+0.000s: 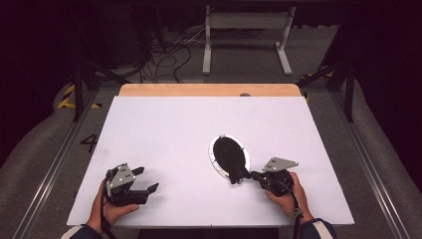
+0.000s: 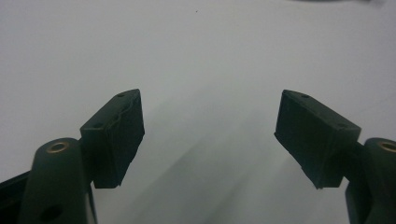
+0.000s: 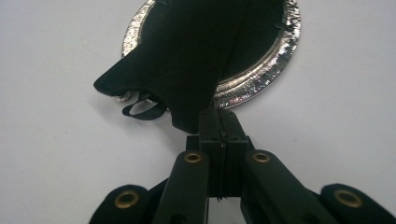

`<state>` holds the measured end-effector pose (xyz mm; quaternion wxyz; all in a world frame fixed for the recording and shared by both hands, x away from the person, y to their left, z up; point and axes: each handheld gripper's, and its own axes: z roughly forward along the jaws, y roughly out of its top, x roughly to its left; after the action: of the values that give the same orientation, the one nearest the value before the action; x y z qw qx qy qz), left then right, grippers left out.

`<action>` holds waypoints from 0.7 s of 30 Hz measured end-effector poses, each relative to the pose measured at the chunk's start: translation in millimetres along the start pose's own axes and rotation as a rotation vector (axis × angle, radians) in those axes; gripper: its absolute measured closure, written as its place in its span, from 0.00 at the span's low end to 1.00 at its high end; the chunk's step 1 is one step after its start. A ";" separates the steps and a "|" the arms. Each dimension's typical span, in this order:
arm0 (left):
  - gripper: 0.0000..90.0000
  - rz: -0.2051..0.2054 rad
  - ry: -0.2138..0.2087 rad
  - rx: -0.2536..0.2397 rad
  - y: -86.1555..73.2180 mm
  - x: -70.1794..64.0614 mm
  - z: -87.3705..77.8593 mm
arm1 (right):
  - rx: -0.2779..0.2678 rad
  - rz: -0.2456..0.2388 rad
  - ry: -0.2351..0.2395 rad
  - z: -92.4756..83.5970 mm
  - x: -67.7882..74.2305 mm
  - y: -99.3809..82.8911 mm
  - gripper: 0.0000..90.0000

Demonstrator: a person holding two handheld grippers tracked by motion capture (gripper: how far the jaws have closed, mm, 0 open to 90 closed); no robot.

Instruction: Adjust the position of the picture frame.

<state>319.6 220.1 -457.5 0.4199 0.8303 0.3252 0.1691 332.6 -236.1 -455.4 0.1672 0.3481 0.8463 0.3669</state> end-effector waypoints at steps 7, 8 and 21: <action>0.25 0.038 -0.019 0.028 11.8 -5.7 19.2 | 0.006 -0.032 0.031 3.2 15.4 3.1 1.00; 0.24 0.043 -0.027 0.029 13.4 -6.7 21.8 | 0.006 -0.036 0.034 3.6 16.6 3.3 1.00; 0.20 0.093 -0.055 0.046 29.8 -14.4 44.5 | 0.008 -0.080 0.090 9.0 35.6 10.2 0.99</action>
<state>345.6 171.1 -459.9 0.4010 0.8584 0.2782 0.1578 317.2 -201.3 -454.9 0.1421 0.2980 0.8676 0.3720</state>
